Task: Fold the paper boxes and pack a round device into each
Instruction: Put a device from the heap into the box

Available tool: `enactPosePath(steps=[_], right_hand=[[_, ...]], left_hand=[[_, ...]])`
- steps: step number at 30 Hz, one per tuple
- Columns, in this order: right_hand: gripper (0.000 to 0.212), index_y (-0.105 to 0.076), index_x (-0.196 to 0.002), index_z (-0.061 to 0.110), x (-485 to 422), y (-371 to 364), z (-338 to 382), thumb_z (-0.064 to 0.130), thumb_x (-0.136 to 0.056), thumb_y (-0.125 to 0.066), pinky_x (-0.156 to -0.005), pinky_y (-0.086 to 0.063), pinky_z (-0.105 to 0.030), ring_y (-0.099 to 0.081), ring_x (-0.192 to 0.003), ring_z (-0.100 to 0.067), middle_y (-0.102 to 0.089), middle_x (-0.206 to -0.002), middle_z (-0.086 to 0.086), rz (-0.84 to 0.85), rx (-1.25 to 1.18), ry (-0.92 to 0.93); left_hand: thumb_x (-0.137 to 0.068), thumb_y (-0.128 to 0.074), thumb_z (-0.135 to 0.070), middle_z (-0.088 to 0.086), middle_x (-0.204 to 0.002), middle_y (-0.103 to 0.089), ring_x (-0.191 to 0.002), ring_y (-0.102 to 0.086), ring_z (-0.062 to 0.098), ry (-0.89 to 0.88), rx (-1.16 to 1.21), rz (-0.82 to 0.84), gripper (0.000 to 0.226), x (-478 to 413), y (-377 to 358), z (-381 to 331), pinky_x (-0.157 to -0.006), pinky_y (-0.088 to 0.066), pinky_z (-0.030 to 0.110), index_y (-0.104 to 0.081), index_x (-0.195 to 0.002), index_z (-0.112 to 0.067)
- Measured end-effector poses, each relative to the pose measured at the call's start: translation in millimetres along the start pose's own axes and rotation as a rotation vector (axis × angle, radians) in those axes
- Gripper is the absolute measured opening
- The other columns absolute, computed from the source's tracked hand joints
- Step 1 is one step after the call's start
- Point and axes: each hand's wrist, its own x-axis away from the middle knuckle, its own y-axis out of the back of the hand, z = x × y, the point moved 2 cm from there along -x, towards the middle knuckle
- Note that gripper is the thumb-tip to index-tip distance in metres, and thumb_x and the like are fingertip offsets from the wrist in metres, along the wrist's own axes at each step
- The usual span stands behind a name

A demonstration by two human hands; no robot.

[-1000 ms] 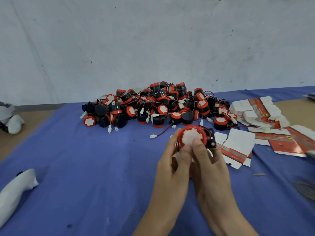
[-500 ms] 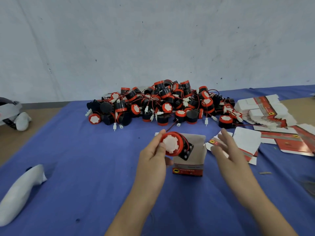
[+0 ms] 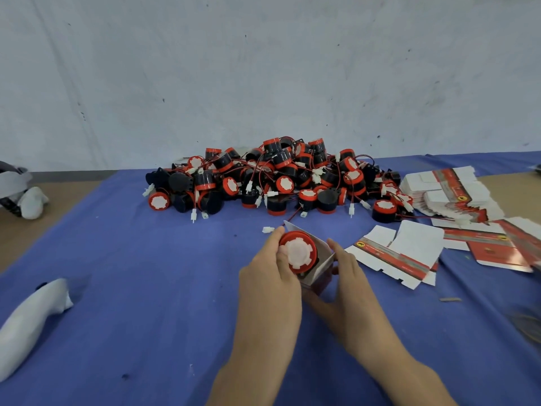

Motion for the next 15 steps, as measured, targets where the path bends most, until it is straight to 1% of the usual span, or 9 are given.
enactPosePath(steps=[1,4,5,7,8,9,12,14,15], right_hand=[[0.086,-0.028,-0.144,0.044,2,-3,6,0.047,-0.077,-0.081,-0.082,-0.034,-0.001,-0.036,-0.111,0.015,-0.03,-0.115,0.05,-0.025,0.008,0.026],[0.067,-0.033,-0.128,0.049,11,-11,21,0.042,-0.08,-0.08,-0.083,-0.031,0.006,-0.039,-0.108,0.017,-0.028,-0.116,0.056,-0.027,0.024,0.099],[0.066,-0.033,-0.127,0.048,13,-12,23,0.038,-0.082,-0.079,-0.085,-0.03,0.006,-0.037,-0.11,0.019,-0.027,-0.117,0.056,-0.012,0.029,0.115],[0.067,-0.033,-0.134,0.044,15,-12,24,0.034,-0.084,-0.078,-0.088,-0.026,0.006,-0.034,-0.11,0.02,-0.029,-0.117,0.052,0.031,0.049,0.113],[0.07,-0.032,-0.139,0.041,15,-12,23,0.033,-0.085,-0.077,-0.089,-0.024,0.008,-0.032,-0.11,0.018,-0.029,-0.118,0.048,0.054,0.063,0.101],[0.073,-0.03,-0.144,0.039,15,-11,23,0.032,-0.087,-0.075,-0.089,-0.021,0.009,-0.031,-0.114,0.016,-0.027,-0.12,0.044,0.073,0.075,0.096],[0.081,-0.022,-0.153,0.037,17,-11,23,0.024,-0.09,-0.07,-0.09,-0.017,0.01,-0.027,-0.125,0.009,-0.026,-0.128,0.034,0.107,0.1,0.096],[0.083,-0.016,-0.154,0.039,18,-12,22,0.022,-0.091,-0.068,-0.089,-0.018,0.01,-0.025,-0.12,0.013,-0.025,-0.127,0.04,0.114,0.066,0.07],[0.085,-0.011,-0.154,0.042,19,-12,22,0.022,-0.092,-0.066,-0.088,-0.02,0.01,-0.023,-0.119,0.015,-0.022,-0.124,0.046,0.118,0.039,0.047]], left_hand=[[-0.106,-0.035,-0.02,-0.004,-0.119,-0.068,-0.107,-0.064,0.016,0.006,-0.014,0.012,0.042,0,-2,2,-0.085,-0.052,0.02,-0.05,-0.142,-0.036],[-0.105,-0.035,-0.014,-0.011,-0.114,-0.063,-0.093,-0.059,0.004,0.073,0.013,0.07,0.042,-1,-5,15,-0.065,-0.045,0.003,-0.049,-0.136,-0.039],[-0.105,-0.035,-0.014,-0.009,-0.111,-0.063,-0.089,-0.06,0.004,0.108,0.024,0.089,0.038,-2,-6,22,-0.062,-0.046,0.004,-0.049,-0.132,-0.038],[-0.104,-0.037,-0.017,-0.003,-0.104,-0.065,-0.083,-0.063,0.009,0.159,-0.011,0.12,0.025,-5,-8,33,-0.064,-0.053,0.018,-0.045,-0.123,-0.031],[-0.104,-0.037,-0.019,0.0,-0.1,-0.064,-0.082,-0.064,0.014,0.162,-0.071,0.141,0.021,-6,-9,37,-0.066,-0.055,0.027,-0.044,-0.122,-0.027],[-0.103,-0.037,-0.02,0.002,-0.097,-0.063,-0.082,-0.063,0.017,0.145,-0.155,0.165,0.022,-8,-9,40,-0.065,-0.053,0.031,-0.043,-0.124,-0.025],[-0.101,-0.036,-0.017,-0.005,-0.083,-0.054,-0.077,-0.057,0.016,0.026,-0.419,0.203,0.032,-16,-8,44,-0.058,-0.04,0.027,-0.045,-0.13,-0.027],[-0.1,-0.037,-0.016,-0.008,-0.08,-0.05,-0.075,-0.055,0.016,-0.03,-0.516,0.211,0.033,-19,-7,43,-0.059,-0.041,0.028,-0.05,-0.129,-0.026],[-0.101,-0.038,-0.016,-0.007,-0.083,-0.052,-0.077,-0.056,0.017,-0.045,-0.529,0.215,0.033,-19,-7,42,-0.063,-0.044,0.029,-0.05,-0.13,-0.026]])
